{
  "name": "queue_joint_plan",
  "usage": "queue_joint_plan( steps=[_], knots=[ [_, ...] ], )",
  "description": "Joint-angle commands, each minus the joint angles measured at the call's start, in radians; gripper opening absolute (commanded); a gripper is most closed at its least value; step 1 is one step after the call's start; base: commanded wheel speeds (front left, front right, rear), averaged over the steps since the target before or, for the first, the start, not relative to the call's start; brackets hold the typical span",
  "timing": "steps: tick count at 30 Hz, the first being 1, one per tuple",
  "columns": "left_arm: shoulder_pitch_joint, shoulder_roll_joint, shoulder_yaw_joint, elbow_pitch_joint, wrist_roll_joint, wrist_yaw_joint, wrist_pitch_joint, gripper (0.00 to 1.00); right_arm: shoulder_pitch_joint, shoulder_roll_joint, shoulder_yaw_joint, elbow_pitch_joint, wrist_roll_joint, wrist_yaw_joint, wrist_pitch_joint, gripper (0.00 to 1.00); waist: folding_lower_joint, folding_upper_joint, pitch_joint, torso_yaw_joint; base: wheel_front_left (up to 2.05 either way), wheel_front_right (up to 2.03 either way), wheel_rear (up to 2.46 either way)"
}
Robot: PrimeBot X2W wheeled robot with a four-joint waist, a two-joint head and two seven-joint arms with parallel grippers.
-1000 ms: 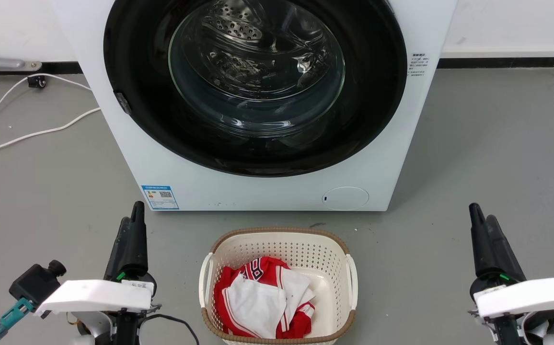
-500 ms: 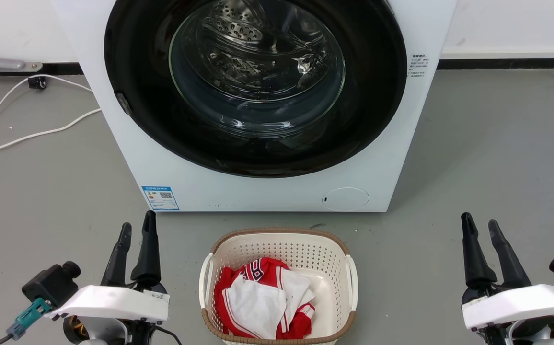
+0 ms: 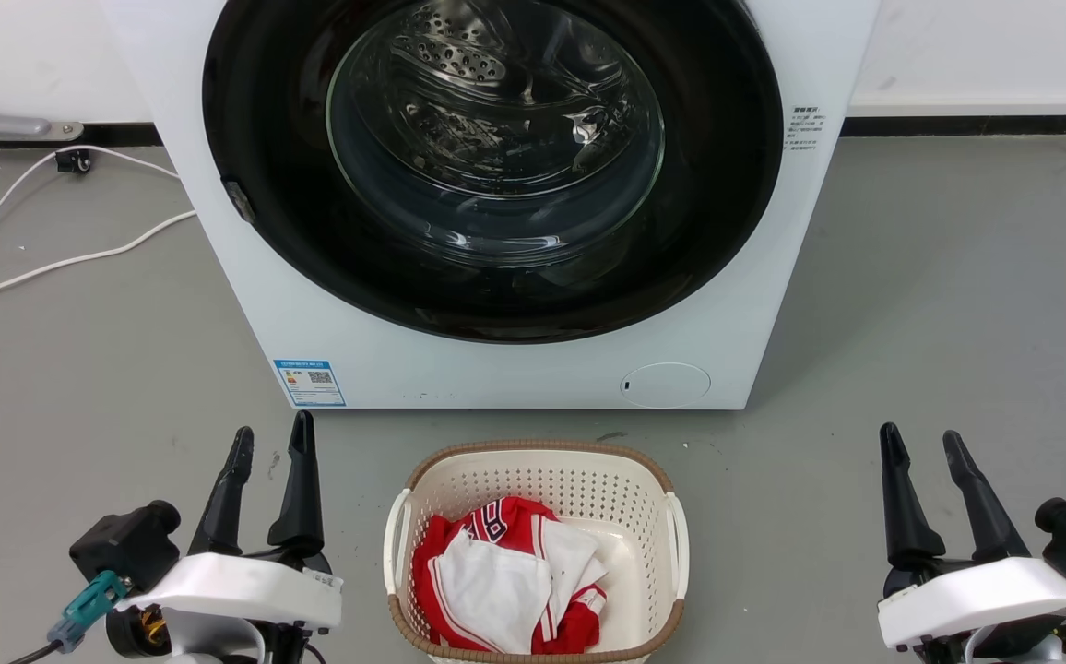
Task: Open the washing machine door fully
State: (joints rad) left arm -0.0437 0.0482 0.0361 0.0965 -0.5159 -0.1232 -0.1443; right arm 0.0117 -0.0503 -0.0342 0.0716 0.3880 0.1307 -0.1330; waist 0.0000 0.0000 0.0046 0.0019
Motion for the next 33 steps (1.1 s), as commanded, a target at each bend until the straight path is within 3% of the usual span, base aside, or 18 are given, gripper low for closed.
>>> queue_joint_plan(
  steps=[1,33],
  knots=[
    [0.005,0.006,-0.002,-0.008,0.032,0.001,-0.009,1.00,0.001,-0.001,0.000,-0.008,-0.033,0.000,-0.009,1.00,0.0000,0.0000,0.000,0.000,0.00,0.00,0.00],
    [0.019,0.035,-0.059,-0.022,0.366,0.047,-0.085,1.00,0.018,0.000,-0.002,-0.016,-0.341,0.000,-0.044,1.00,0.0000,0.0000,-0.003,0.001,0.00,0.00,0.00]
  ],
)
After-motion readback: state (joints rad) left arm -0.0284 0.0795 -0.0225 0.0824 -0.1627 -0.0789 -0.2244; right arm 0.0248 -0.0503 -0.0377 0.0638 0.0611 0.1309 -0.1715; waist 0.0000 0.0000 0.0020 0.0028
